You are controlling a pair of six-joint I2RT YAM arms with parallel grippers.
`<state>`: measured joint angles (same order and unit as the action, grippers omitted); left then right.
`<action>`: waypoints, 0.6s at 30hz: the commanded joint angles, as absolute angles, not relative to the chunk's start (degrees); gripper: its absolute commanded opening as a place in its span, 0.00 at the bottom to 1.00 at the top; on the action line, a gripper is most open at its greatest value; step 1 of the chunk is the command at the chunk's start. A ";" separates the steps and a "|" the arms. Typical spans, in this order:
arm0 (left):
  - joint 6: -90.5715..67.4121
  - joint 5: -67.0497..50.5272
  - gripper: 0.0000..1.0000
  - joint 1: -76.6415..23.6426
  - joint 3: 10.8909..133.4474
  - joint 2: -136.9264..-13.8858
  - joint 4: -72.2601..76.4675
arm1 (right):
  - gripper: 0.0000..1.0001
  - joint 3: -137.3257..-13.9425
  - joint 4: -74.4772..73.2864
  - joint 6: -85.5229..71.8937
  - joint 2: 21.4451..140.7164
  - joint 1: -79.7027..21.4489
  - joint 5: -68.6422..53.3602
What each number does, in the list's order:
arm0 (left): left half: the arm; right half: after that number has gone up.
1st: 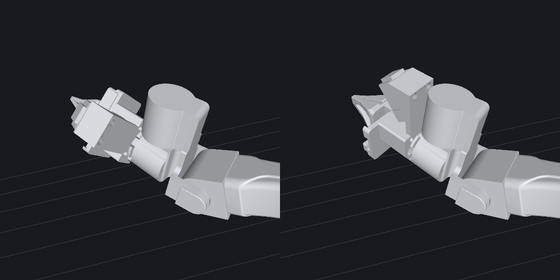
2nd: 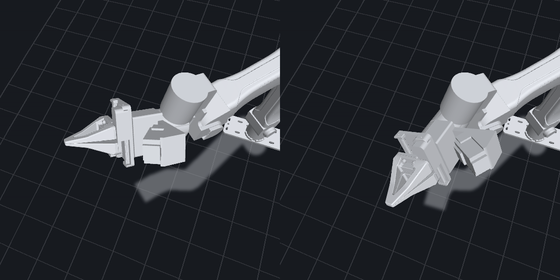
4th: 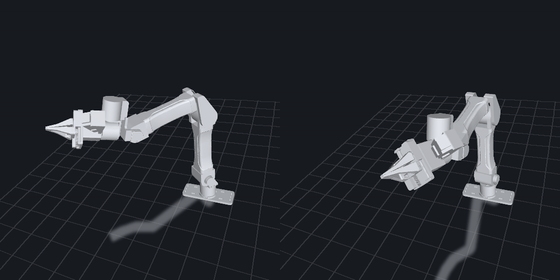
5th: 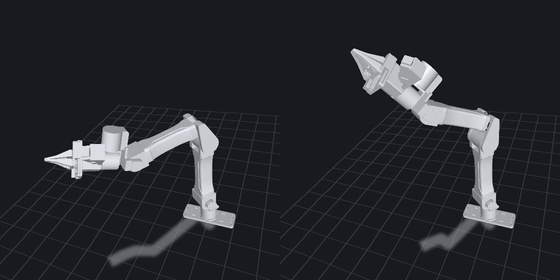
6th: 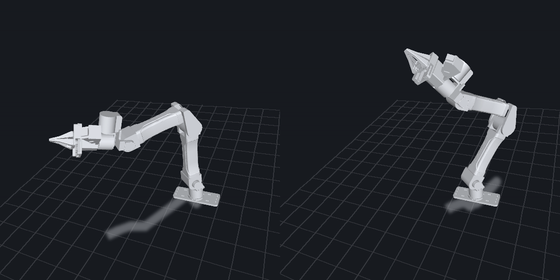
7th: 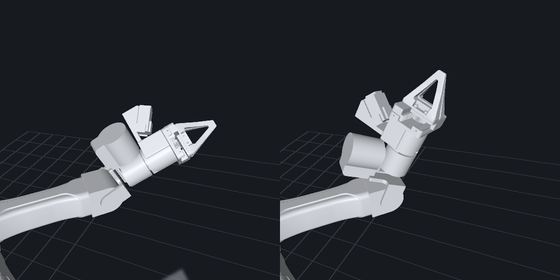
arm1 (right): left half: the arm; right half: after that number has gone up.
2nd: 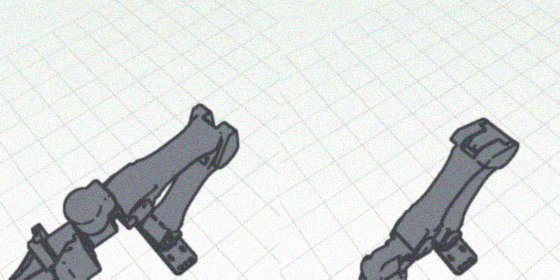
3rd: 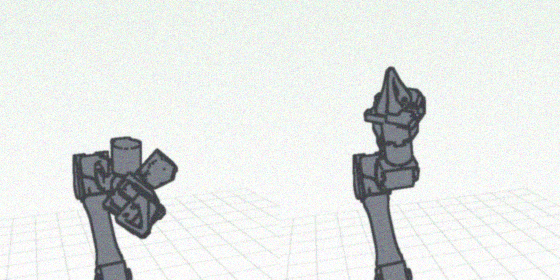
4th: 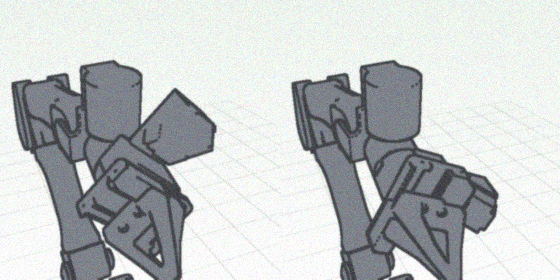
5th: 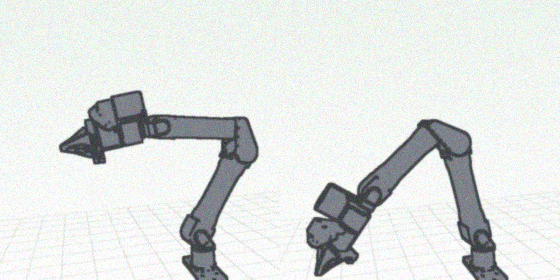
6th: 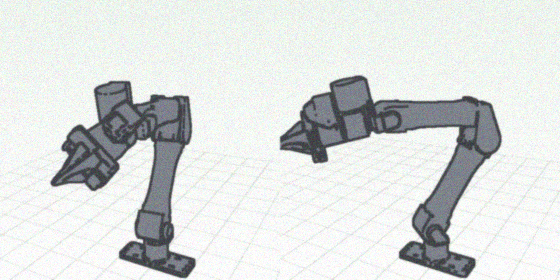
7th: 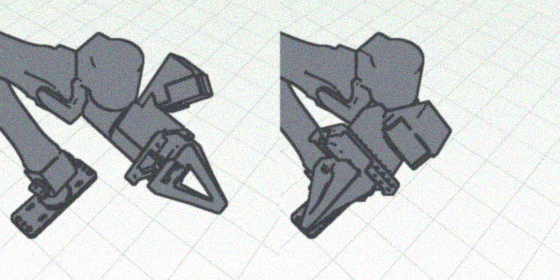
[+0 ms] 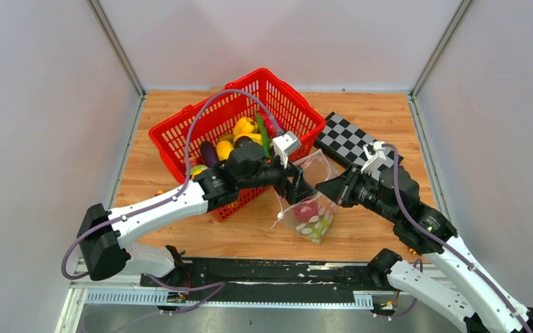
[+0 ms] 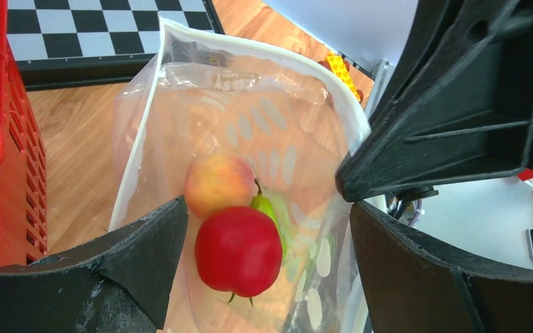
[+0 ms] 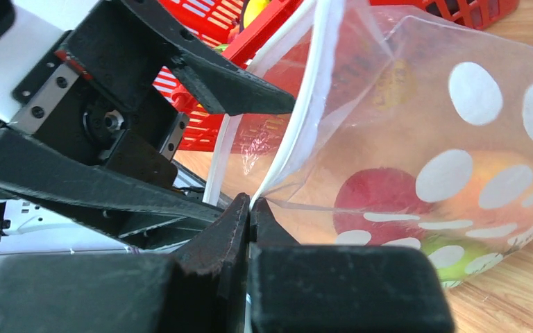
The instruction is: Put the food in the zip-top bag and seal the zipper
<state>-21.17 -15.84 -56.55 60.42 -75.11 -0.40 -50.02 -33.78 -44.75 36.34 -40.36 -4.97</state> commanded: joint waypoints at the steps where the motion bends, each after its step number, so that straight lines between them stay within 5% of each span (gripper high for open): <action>1: -21.79 -17.60 0.92 -56.78 63.16 -74.68 2.20 | 0.00 -48.89 -30.34 -48.73 35.31 -40.56 -3.54; 10: -17.91 -17.10 0.92 -56.78 66.41 -69.88 -2.63 | 0.01 -47.96 -33.08 -49.88 33.59 -40.54 -0.02; 18: -11.46 -5.34 1.00 -56.69 67.60 -66.38 -10.46 | 0.00 -49.83 -34.03 -47.29 36.38 -40.58 -0.95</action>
<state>-16.60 -12.78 -56.55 65.39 -68.75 -5.72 -47.53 -34.02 -48.82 35.48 -40.36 -1.02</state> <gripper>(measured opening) 0.994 0.015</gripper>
